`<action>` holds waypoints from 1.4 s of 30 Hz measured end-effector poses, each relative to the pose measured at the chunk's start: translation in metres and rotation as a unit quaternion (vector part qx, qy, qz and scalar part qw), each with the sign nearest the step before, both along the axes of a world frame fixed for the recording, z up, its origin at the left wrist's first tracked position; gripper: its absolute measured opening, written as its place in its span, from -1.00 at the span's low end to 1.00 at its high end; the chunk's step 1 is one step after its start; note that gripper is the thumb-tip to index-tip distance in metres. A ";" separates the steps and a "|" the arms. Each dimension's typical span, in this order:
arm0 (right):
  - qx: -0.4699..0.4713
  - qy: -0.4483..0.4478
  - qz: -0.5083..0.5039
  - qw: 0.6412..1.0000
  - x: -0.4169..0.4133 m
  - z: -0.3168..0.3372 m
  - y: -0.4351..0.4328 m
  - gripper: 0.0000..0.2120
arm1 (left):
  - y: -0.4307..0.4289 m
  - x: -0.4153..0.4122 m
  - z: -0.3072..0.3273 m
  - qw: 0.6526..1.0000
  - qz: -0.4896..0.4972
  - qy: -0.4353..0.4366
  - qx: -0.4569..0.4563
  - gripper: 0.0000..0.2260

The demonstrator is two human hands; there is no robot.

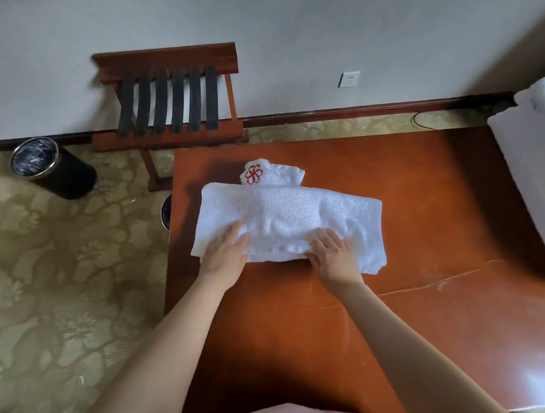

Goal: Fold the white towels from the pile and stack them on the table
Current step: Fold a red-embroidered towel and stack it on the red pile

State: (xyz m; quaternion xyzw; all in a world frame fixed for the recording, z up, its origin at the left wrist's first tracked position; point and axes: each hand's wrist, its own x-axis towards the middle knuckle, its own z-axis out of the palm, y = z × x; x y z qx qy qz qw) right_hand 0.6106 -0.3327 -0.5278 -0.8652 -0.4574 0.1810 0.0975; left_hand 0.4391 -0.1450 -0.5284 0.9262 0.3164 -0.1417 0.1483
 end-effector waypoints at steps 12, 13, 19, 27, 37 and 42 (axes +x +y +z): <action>-0.029 -0.009 -0.006 1.000 0.115 0.016 0.144 -0.67 | 0.118 0.111 0.012 0.997 0.023 0.048 0.051 -0.61; -0.008 -0.005 -0.029 1.000 0.124 0.019 0.154 -0.68 | 0.127 0.120 0.017 0.997 0.026 0.046 0.051 -0.65; 0.127 -0.077 -0.109 0.983 0.155 0.050 0.193 -0.76 | 0.166 0.168 0.067 0.982 0.068 0.018 0.174 -0.77; 0.176 -0.168 -0.089 0.966 0.185 0.119 0.224 -0.79 | 0.199 0.199 0.149 0.956 0.090 -0.020 0.280 -0.78; 0.253 -0.288 -0.063 0.921 0.210 0.305 0.250 -0.79 | 0.219 0.210 0.334 0.913 0.081 -0.110 0.383 -0.80; 0.274 -0.354 -0.066 0.892 0.216 0.421 0.263 -0.83 | 0.215 0.207 0.450 0.880 0.101 -0.170 0.432 -0.85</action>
